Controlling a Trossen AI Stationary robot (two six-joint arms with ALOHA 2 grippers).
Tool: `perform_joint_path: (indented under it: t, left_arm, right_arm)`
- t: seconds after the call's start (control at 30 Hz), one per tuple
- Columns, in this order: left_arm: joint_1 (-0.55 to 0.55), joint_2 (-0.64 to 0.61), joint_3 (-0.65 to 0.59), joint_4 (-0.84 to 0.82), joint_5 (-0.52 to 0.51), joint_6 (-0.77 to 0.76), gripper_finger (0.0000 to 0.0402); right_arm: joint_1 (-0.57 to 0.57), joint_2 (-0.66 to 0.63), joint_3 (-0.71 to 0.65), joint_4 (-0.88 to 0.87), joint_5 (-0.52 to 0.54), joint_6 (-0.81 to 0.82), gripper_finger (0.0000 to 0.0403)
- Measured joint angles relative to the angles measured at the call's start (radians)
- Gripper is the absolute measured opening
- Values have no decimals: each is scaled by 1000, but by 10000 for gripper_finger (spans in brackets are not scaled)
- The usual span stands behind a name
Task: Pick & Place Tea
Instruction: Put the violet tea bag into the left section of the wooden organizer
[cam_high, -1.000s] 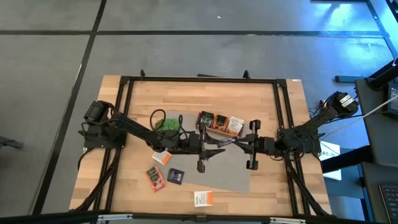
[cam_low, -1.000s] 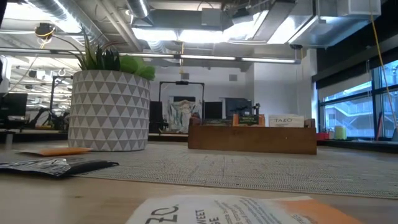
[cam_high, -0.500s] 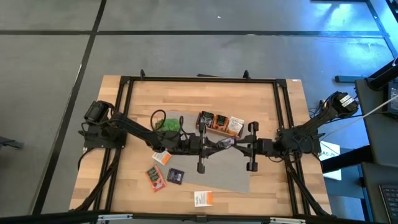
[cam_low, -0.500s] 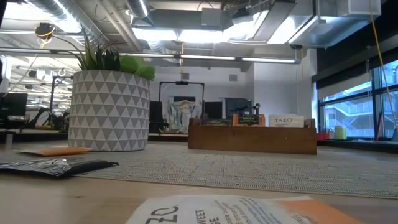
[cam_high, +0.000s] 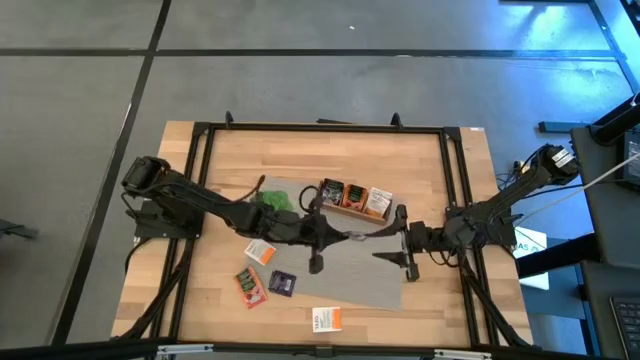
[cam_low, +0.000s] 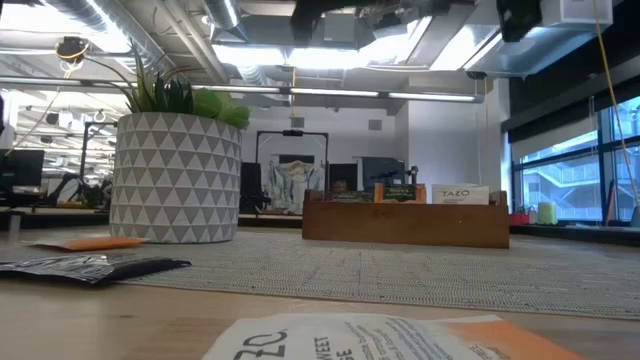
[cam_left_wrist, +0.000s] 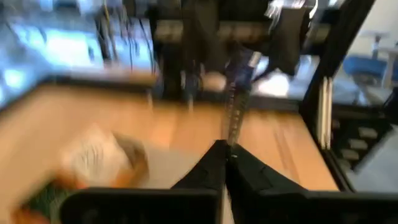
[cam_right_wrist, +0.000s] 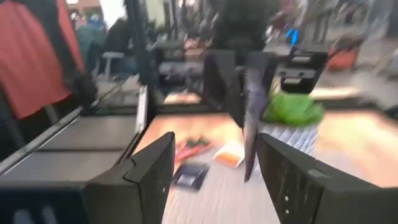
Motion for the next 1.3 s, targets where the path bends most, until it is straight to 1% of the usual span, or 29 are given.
perform_joint_path:
  t: [0.07,0.13,0.2,0.27,0.33,0.43,0.5,0.63,0.77,0.9,1.13,1.3]
  left_arm:
    - [16,-11,0,-92,101,-88,3]
    - [32,-11,0,-150,210,-140,2]
    - [49,0,1,-183,298,-181,2]
    - [66,12,2,-230,345,-225,2]
    - [80,20,10,-293,372,-253,2]
    - [93,39,65,-416,387,-257,2]
    - [93,62,114,-492,389,-239,2]
    - [93,106,214,-615,390,-167,2]
    - [93,150,283,-710,398,-136,2]
    - [89,160,298,-729,427,-127,2]
    - [81,161,297,-729,448,-126,2]
    - [80,161,297,-749,455,-126,2]
  right_arm:
    - [-1,-15,0,-72,-24,28,232]
    - [-2,-18,0,-135,-6,48,233]
    - [-21,-8,0,-164,14,84,229]
    - [-49,-6,0,-174,-10,100,222]
    - [-78,-6,2,-169,-77,99,215]
    - [-119,-5,31,-216,-168,101,204]
    - [-145,16,66,-248,-203,101,196]
    - [-188,95,124,-276,-266,98,185]
    - [-221,173,177,-277,-334,121,177]
    - [-231,239,225,-299,-358,88,173]
    - [-231,343,276,-303,-360,65,173]
    - [-231,366,304,-303,-360,67,173]
